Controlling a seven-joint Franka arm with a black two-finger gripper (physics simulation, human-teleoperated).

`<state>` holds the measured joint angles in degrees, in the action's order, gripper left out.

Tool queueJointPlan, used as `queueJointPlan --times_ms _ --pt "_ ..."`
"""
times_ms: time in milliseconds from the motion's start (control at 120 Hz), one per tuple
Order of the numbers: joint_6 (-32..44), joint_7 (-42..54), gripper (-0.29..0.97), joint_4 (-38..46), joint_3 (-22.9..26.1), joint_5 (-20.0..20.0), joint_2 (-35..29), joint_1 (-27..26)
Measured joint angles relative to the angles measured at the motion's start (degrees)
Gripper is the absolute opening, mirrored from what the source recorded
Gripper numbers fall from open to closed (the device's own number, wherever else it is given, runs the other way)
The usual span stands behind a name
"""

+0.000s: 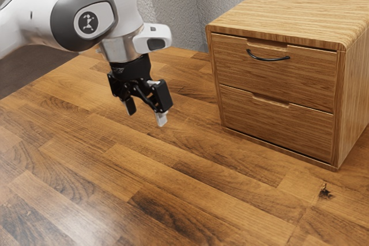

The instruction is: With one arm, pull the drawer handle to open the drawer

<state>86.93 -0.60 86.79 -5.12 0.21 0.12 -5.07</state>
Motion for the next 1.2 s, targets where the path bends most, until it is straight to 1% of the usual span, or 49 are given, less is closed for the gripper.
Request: queueJointPlan --times_ms 200,250,317,367,442,525,667,767,825,950,1108,1200 --pt "-0.7 -0.4 0.68 0.0 -0.2 -0.1 0.0 0.0" --pt "-0.9 -0.5 0.68 -0.1 -0.9 -1.0 -0.3 -0.7" --pt "-1.9 -1.2 0.68 -3.8 -1.6 -2.1 -2.7 -1.2" --pt "-2.6 -3.1 0.68 -5.7 -1.1 -2.8 -5.1 1.1" --pt "-3.3 -8.3 0.68 -6.5 0.5 -3.8 -6.9 7.2" --pt "-2.7 -17.1 0.68 -6.7 1.5 -4.4 -5.4 8.3" --pt "-1.2 -31.5 0.68 -6.7 2.4 -4.7 -4.6 7.6" --pt "-0.1 -39.7 0.68 -6.6 2.6 -5.0 -4.6 7.4" --pt "0.8 -43.9 0.68 -6.5 2.6 -5.1 -4.6 6.3" --pt "3.8 -51.6 0.68 -6.1 2.7 -5.2 -4.5 3.2" --pt "9.6 -59.5 0.68 -5.9 3.5 -4.7 -1.5 2.0" --pt "12.9 -63.5 0.68 -5.9 3.6 -4.5 -0.9 1.3"
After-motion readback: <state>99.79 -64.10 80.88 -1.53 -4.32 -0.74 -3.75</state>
